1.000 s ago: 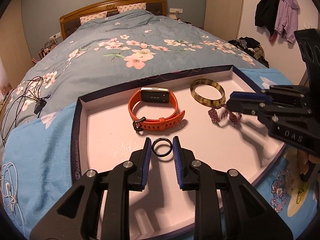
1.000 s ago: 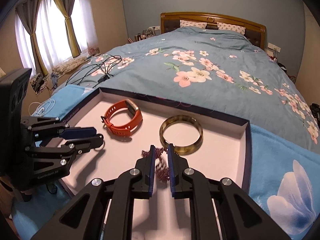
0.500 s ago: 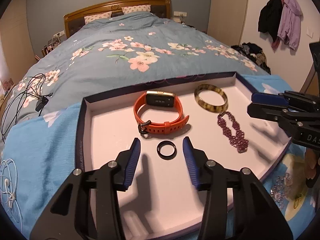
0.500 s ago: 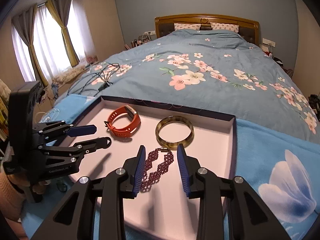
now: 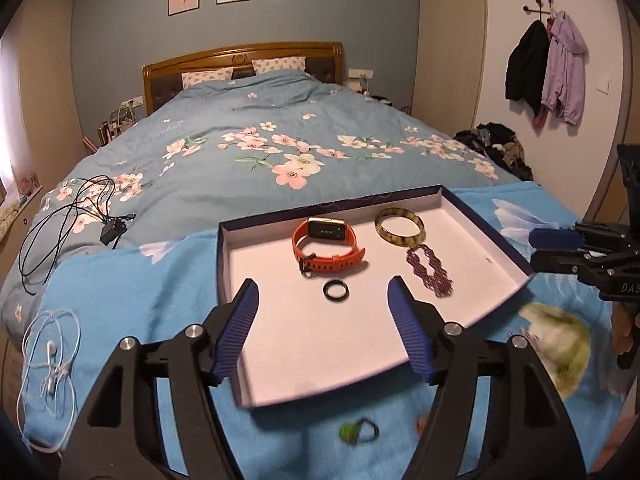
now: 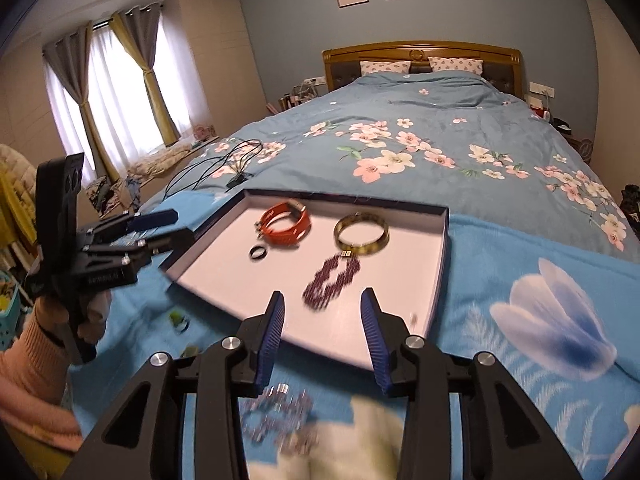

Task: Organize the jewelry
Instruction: 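Open both tools to release the ring and bracelet in the tray, then grasp the clear crystal bracelet with the right tool while the left tool reaches toward the green hair tie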

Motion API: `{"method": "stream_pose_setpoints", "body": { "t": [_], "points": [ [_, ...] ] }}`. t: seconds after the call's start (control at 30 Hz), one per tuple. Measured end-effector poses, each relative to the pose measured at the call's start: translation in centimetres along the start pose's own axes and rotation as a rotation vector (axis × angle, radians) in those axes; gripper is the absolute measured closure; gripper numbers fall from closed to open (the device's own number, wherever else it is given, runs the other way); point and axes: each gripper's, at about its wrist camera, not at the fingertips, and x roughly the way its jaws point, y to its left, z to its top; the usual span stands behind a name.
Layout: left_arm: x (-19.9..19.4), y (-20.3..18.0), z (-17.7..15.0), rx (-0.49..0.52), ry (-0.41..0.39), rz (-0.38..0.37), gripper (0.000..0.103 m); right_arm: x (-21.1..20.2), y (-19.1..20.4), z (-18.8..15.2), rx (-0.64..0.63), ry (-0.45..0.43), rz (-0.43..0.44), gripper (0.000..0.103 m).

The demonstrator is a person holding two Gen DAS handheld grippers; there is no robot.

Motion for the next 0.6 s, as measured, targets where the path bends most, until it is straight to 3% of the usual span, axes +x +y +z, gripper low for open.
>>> {"method": "stream_pose_setpoints", "body": {
  "t": [0.43,0.6],
  "points": [
    [-4.6,0.5,-4.4,0.001,-0.006,0.024,0.035,1.5,2.1,-4.9,-0.033,0.144,0.004,0.068],
    [-4.8,0.5,-5.2,-0.011,0.005,0.012,0.035,2.1,1.8,-5.6,0.000,0.172,-0.007,0.076]
  ]
}}
